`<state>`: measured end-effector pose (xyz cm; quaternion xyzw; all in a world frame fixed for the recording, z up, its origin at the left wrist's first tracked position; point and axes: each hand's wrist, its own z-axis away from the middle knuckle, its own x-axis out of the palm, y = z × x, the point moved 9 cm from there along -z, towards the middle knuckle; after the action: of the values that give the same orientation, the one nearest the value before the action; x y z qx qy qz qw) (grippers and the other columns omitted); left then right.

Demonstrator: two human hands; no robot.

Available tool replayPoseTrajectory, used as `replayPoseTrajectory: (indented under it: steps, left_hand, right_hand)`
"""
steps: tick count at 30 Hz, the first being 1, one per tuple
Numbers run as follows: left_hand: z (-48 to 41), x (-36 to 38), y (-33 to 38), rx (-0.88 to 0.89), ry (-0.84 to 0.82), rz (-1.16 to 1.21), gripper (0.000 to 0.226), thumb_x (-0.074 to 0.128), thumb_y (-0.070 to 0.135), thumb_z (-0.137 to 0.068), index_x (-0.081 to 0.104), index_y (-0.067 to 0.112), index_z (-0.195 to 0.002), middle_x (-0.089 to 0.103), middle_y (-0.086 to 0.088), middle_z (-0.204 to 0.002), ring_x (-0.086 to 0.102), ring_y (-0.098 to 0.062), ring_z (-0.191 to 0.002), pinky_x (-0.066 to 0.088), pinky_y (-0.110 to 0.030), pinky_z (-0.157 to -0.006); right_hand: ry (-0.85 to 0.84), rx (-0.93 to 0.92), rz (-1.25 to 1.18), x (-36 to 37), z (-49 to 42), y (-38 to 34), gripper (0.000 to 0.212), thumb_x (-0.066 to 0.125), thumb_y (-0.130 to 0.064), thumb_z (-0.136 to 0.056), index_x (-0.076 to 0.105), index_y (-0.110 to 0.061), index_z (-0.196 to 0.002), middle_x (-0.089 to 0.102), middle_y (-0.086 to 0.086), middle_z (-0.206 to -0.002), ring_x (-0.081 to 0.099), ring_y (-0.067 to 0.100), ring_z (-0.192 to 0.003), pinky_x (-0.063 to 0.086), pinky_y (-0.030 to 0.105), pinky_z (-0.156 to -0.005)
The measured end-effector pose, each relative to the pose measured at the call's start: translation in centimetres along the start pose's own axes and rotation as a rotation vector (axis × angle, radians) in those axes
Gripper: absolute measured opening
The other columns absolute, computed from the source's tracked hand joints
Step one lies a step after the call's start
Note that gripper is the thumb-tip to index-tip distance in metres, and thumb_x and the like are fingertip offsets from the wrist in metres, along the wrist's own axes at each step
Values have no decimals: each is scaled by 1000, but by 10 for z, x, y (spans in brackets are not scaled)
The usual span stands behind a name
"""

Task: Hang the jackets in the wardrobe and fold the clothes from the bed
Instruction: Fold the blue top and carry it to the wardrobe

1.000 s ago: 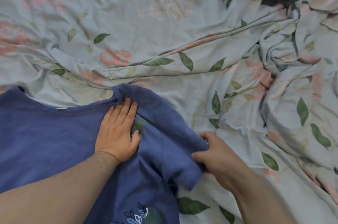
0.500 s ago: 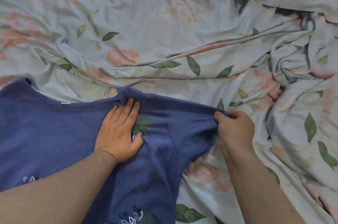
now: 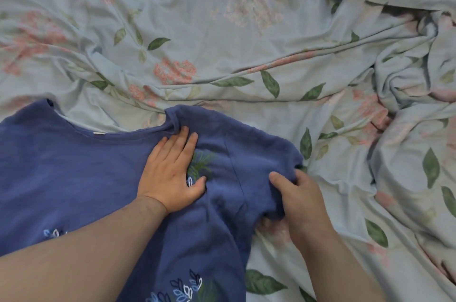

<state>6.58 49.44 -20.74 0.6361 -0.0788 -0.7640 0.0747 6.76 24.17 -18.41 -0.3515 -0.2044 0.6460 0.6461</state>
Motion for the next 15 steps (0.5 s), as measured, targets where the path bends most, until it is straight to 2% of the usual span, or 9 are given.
replayPoseTrajectory:
  steps: [3, 6, 10, 12, 15]
  left_hand:
    - [1, -2, 1, 4, 17, 18, 93, 48, 57, -68, 39, 8, -147, 35, -17, -154, 39, -31, -138, 23, -44, -116]
    - [3, -4, 0, 13, 43, 33, 93, 47, 58, -69, 38, 9, -148, 34, -15, -155, 38, -30, -139, 22, -43, -118]
    - [5, -4, -2, 1, 101, 59, 97, 48, 59, -70, 33, 8, -150, 30, -14, -157, 33, -27, -142, 20, -38, -118]
    - [10, -11, -5, -54, 141, 129, 100, 51, 60, -69, 29, 8, -152, 26, -13, -159, 28, -26, -142, 21, -35, -117]
    - [16, -19, -5, -64, 129, 241, 105, 65, 61, -72, 22, 12, -154, 23, -7, -160, 21, -23, -145, 13, -28, -116]
  right_hand:
    - [-172, -8, -301, 16, 3, -2, 23, 57, -2, -94, 63, -5, -116, 73, 17, -106, 71, 37, -97, 60, 50, -74]
    - [-272, -57, -366, 24, 3, -6, 40, 57, 9, -89, 57, -6, -125, 70, 19, -114, 69, 38, -102, 59, 43, -70]
    - [-230, -88, -437, 22, -15, -5, 41, 52, 15, -83, 59, 4, -121, 68, 27, -112, 69, 39, -95, 59, 43, -72]
    - [-188, -119, -470, 17, -20, -14, 43, 47, 19, -81, 58, 7, -120, 69, 26, -106, 70, 35, -88, 59, 39, -67]
    - [-141, -189, -335, 9, -14, -33, 45, 46, 20, -81, 58, 3, -120, 69, 21, -107, 70, 28, -81, 58, 32, -59]
